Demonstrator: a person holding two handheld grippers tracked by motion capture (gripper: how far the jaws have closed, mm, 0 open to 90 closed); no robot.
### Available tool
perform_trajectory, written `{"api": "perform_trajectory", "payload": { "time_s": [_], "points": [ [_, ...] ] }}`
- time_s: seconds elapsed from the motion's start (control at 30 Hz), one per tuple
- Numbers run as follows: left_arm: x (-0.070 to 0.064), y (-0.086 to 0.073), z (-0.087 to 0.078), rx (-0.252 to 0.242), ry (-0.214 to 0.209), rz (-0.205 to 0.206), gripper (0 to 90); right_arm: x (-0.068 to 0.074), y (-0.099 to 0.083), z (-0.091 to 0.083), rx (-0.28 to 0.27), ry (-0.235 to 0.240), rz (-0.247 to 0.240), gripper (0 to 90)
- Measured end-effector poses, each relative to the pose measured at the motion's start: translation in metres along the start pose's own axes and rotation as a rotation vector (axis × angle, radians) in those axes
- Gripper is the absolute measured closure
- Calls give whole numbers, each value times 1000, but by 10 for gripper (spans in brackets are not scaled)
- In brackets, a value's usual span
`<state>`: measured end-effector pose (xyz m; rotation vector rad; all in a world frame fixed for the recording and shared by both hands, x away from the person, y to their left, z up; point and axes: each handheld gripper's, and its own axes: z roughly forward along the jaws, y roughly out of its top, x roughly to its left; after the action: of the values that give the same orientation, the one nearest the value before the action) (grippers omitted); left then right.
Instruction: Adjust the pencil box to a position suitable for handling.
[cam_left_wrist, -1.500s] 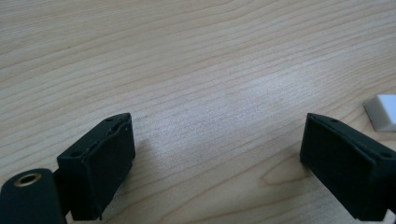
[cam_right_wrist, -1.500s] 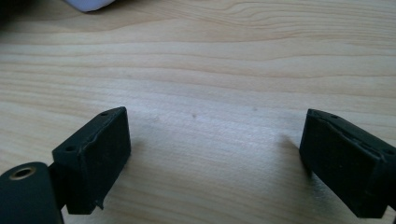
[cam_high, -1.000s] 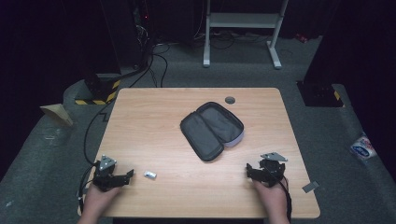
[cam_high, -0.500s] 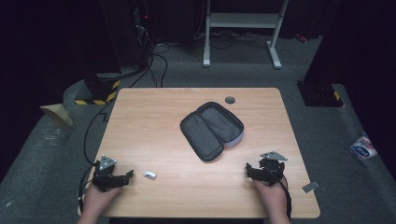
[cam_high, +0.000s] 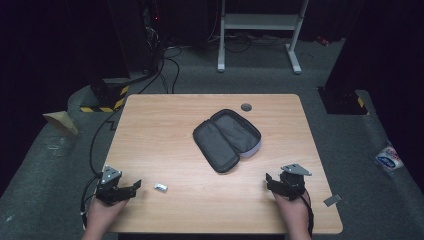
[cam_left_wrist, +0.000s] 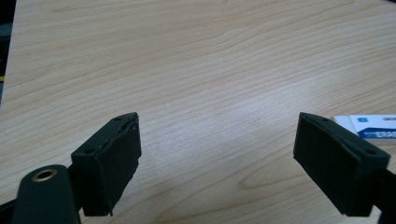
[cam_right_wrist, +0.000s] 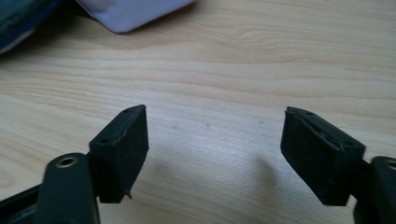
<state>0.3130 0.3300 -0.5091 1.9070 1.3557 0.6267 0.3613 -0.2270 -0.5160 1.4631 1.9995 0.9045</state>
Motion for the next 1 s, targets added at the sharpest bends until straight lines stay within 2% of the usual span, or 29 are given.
{"api": "perform_trajectory", "payload": {
  "time_s": [0.07,0.1,0.13,0.3,0.5,0.53,0.77,1.0],
  "points": [
    [-2,0,0,-2,-9,-1,155,4,-1,-4,-17,15,2,269],
    [-3,0,0,-3,-17,5,155,9,-1,-7,-37,29,-12,302],
    [-6,1,0,-13,-32,-8,155,10,-1,-7,-37,32,-11,310],
    [-13,2,4,-19,-66,-12,155,20,2,-9,-69,60,-43,379],
    [-18,3,8,-13,-73,-3,156,30,4,-7,-87,92,-52,418],
    [-19,4,7,-18,-74,7,178,36,7,-6,-89,110,-56,429],
    [-20,4,4,-25,-65,19,231,52,18,-6,-130,132,-87,465],
    [-17,3,0,-57,-64,1,266,62,37,7,-137,148,-111,522]
  ]
}}
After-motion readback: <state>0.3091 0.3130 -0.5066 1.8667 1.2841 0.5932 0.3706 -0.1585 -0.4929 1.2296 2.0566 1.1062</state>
